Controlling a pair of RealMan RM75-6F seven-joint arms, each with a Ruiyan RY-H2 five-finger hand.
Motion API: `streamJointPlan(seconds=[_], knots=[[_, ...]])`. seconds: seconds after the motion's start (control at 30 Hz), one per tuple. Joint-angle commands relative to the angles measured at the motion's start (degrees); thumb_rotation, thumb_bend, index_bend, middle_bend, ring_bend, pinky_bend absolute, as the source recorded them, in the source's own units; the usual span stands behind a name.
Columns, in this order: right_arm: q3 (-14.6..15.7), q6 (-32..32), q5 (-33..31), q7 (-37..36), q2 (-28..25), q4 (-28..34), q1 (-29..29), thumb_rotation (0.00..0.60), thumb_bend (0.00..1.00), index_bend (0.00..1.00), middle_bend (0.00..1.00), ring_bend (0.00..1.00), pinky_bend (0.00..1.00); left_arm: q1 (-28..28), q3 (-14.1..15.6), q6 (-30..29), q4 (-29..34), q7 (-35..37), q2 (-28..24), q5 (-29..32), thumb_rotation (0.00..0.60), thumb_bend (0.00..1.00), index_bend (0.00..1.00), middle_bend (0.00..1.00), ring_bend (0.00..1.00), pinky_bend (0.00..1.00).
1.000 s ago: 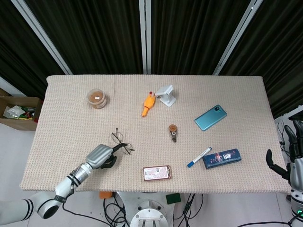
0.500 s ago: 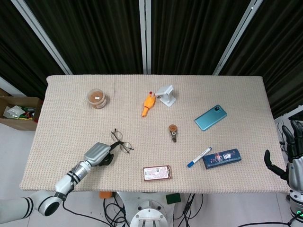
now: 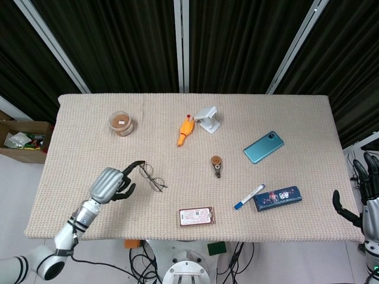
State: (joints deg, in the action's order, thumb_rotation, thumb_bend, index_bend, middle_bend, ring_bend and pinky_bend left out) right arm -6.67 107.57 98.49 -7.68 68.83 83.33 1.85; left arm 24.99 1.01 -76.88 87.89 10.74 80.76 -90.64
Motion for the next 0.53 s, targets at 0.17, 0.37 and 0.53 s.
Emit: streamJointPlan(seconds=[0.17, 0.37, 0.53], knots=[[4.7, -8.3, -10.0, 2.1, 0.6, -4.1, -5.3, 0.452, 0.46, 0.0, 0.0, 0.0, 0.0, -14.9, 3.2, -13.2, 5.9, -22.3, -10.8, 5.4, 0.0, 0.02, 0.13, 0.05, 0.04, 0.26], [5.7, -10.0, -12.7, 0.9, 2.2, -8.7, -7.7, 0.447, 0.46, 0.0, 0.0, 0.0, 0.0, -19.7, 5.3, -15.9, 2.8, -20.8, -10.3, 5.1, 0.0, 0.02, 0.13, 0.03, 0.04, 0.22], [5.9, -11.6, -12.4, 1.6, 2.4, -8.9, -7.5, 0.448, 0.46, 0.0, 0.0, 0.0, 0.0, -20.6, 5.7, -15.3, 2.3, -18.4, -11.1, 3.7, 0.0, 0.02, 0.13, 0.06, 0.04, 0.21]])
